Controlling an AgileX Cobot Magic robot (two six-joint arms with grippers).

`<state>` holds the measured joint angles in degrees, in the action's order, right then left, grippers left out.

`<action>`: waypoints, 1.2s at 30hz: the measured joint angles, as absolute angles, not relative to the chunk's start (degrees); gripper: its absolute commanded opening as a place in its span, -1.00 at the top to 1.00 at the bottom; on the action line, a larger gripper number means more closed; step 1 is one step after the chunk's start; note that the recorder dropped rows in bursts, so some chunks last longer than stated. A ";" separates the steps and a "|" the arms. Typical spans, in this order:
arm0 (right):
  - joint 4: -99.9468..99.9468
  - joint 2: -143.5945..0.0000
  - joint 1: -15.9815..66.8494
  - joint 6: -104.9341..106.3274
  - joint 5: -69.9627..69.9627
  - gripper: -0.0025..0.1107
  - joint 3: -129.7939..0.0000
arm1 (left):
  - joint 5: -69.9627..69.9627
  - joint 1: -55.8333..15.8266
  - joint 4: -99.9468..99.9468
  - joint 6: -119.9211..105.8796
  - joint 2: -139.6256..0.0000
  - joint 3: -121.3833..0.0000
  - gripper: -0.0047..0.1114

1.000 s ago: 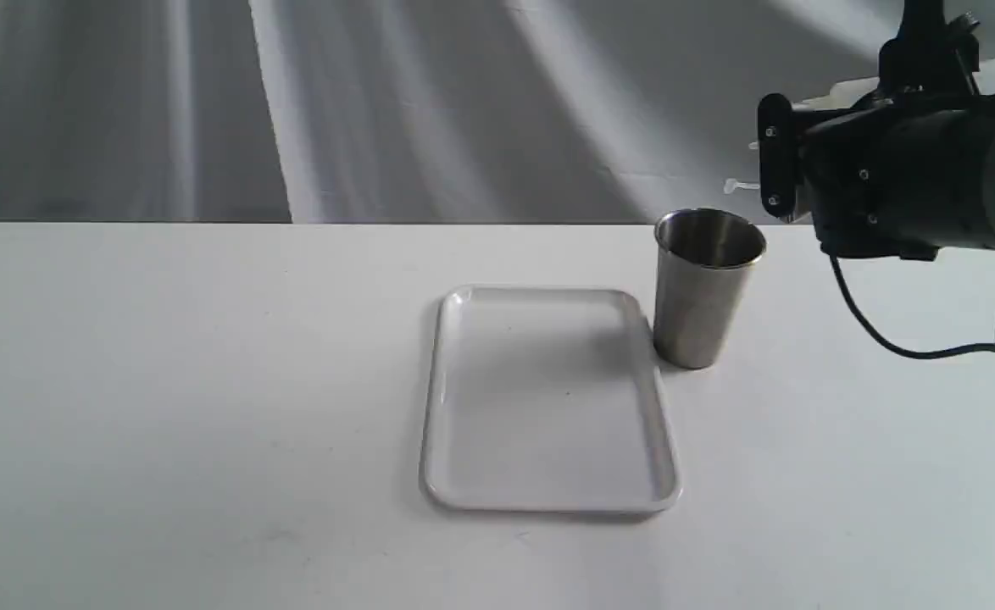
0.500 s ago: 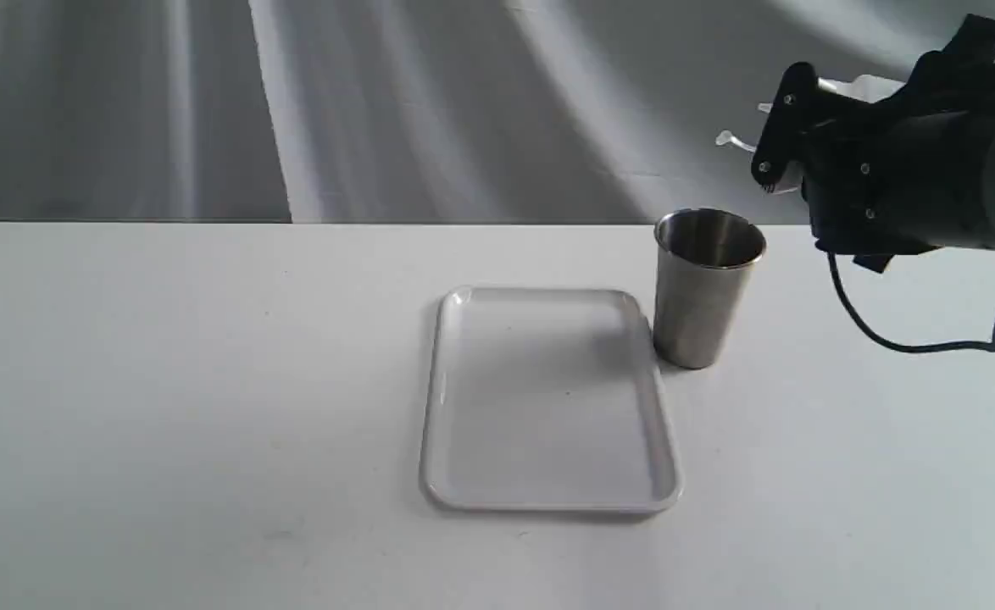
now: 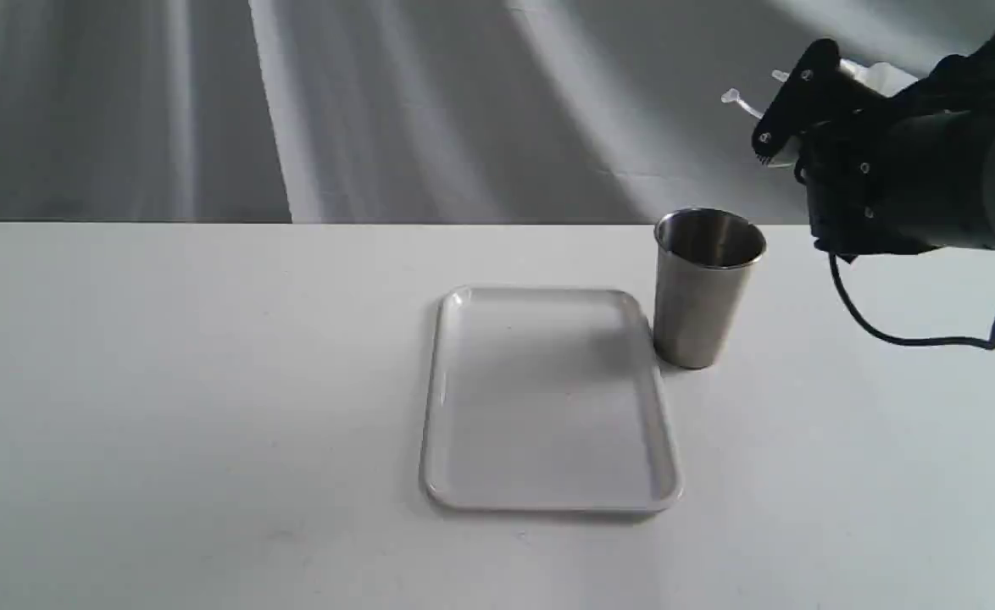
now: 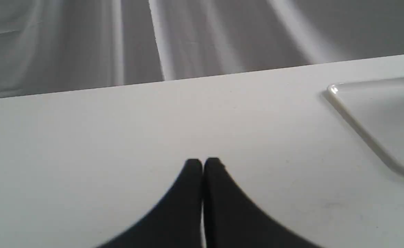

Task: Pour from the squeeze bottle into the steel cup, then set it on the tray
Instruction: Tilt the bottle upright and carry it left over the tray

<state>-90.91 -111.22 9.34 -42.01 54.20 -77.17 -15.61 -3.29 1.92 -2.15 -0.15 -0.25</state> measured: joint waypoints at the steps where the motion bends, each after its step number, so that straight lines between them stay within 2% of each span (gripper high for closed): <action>1: -90.81 -111.22 9.34 -43.37 54.20 0.96 -77.17 | -15.61 -3.29 1.92 -2.15 -0.15 -0.26 0.92; 11: -88.27 -111.07 9.34 -63.42 53.41 0.96 -77.17 | -15.61 -3.29 1.92 -2.15 -0.15 -0.26 0.92; 32: -80.44 -102.41 10.41 -65.39 40.48 0.96 -77.17 | -15.61 -3.29 1.92 -2.15 -0.15 -0.26 0.92; 36: -78.44 -101.36 10.67 -65.39 34.24 0.96 -77.17 | -15.61 -3.29 1.92 -2.15 -0.15 -0.26 0.92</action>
